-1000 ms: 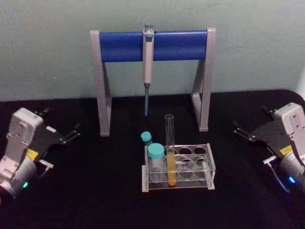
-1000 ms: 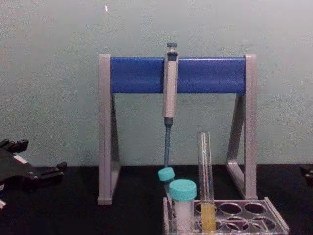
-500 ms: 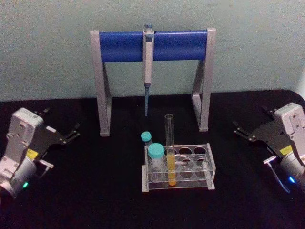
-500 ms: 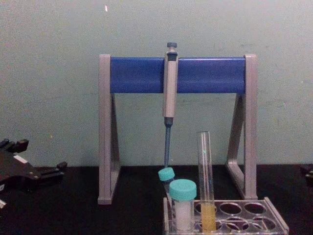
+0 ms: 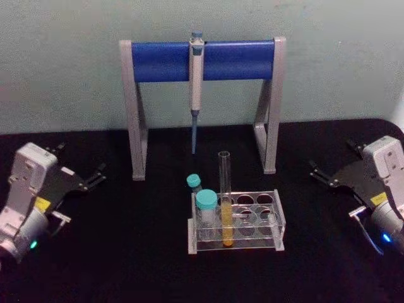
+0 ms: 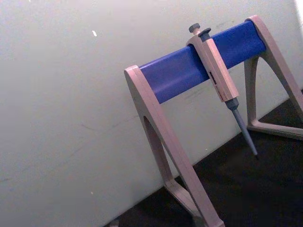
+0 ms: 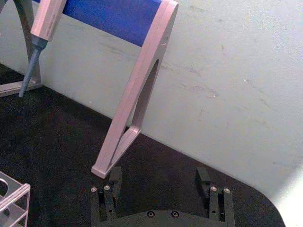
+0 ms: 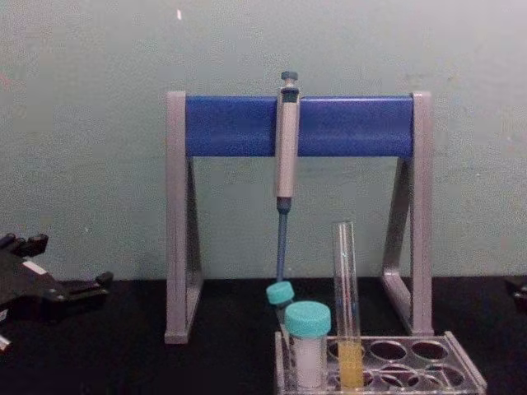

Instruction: Pick up the test tube from the test tube rack, shake it, then place it back into the test tube rack.

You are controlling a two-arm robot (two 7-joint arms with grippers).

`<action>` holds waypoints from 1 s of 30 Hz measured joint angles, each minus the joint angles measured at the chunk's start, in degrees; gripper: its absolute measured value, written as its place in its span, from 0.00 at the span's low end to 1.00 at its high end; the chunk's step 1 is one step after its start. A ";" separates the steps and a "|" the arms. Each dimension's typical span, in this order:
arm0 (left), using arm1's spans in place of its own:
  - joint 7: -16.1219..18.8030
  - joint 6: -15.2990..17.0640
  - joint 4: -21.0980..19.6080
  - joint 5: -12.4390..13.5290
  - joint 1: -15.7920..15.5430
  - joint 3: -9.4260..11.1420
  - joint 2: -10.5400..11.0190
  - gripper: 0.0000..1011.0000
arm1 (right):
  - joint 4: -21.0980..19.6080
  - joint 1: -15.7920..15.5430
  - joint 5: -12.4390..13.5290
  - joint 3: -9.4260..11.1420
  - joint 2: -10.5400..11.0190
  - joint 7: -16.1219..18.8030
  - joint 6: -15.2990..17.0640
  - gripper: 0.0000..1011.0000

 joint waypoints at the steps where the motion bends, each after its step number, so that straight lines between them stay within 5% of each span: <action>1: 0.00 0.00 0.00 0.00 0.00 0.00 0.00 0.99 | 0.00 0.00 0.00 0.00 0.00 0.00 0.00 0.99; 14: 0.00 0.00 0.00 0.00 0.00 0.00 0.00 0.99 | -3.55 -3.22 0.88 1.32 0.41 1.82 0.75 0.99; 30: 0.00 0.00 0.00 0.00 0.00 0.00 0.00 0.99 | -12.44 -9.11 10.12 2.39 -1.31 12.21 3.03 0.99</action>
